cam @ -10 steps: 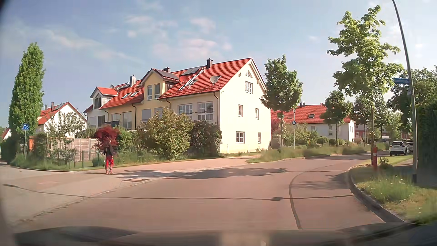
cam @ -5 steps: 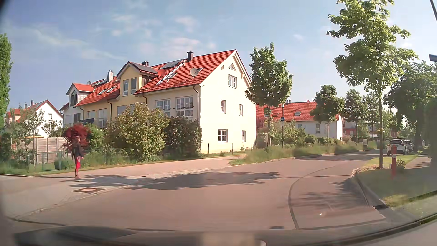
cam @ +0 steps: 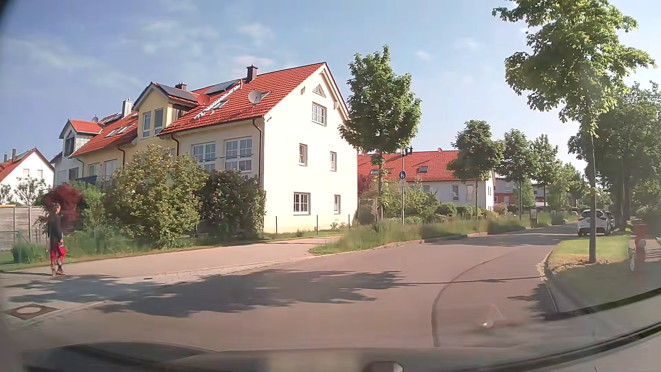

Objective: Follow the waypoints while adhering to traffic rules and regulations

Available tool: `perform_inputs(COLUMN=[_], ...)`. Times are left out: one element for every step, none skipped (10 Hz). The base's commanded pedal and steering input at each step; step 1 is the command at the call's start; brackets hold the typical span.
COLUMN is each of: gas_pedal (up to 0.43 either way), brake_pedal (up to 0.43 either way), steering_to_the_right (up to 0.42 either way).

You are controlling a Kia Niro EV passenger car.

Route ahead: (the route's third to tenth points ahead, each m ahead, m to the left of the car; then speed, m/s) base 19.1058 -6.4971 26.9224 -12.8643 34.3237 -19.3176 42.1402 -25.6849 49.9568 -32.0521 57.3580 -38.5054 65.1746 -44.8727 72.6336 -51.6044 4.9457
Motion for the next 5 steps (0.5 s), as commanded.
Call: perform_inputs(gas_pedal=[0.000, 0.000, 0.000, 0.008, 0.028], brake_pedal=[0.000, 0.000, 0.000, 0.000, 0.000], steering_to_the_right=[0.143, 0.144, 0.144, 0.146, 0.152])
